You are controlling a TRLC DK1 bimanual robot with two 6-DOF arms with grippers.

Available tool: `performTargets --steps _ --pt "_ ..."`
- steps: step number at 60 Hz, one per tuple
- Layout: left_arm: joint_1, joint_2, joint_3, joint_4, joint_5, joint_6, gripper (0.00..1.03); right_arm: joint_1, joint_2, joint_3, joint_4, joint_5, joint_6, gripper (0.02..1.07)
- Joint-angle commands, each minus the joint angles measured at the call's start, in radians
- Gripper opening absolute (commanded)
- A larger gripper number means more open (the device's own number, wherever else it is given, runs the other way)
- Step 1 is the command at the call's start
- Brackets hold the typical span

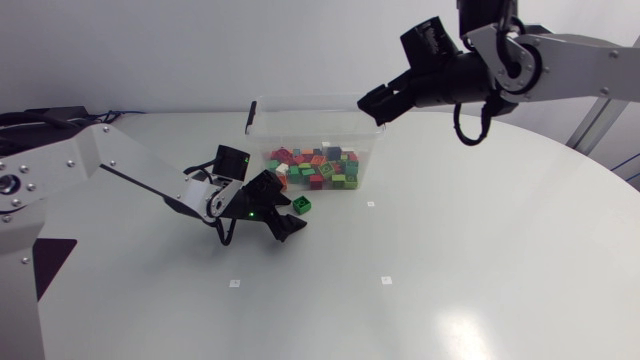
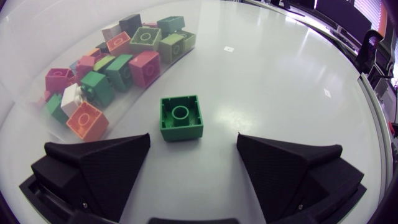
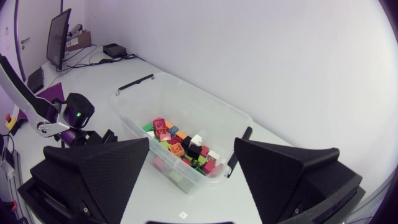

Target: Place the duplo bricks in the container

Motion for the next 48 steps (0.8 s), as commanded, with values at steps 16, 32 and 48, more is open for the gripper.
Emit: performTargets --steps 16,32,48 --pt "-0.035 0.051 0.059 0.032 -0.023 -0.063 0.92 -0.04 -0.258 -0.306 0.094 -0.002 -0.01 1.01" --pt "-0.043 0.057 0.062 0.035 -0.029 -0.085 0.65 -0.088 -0.412 -0.446 0.129 0.002 -0.01 1.01" --pt "-0.038 0.051 0.063 0.055 -0.043 -0.119 0.32 -0.129 -0.62 -0.639 0.197 0.094 -0.015 1.01"
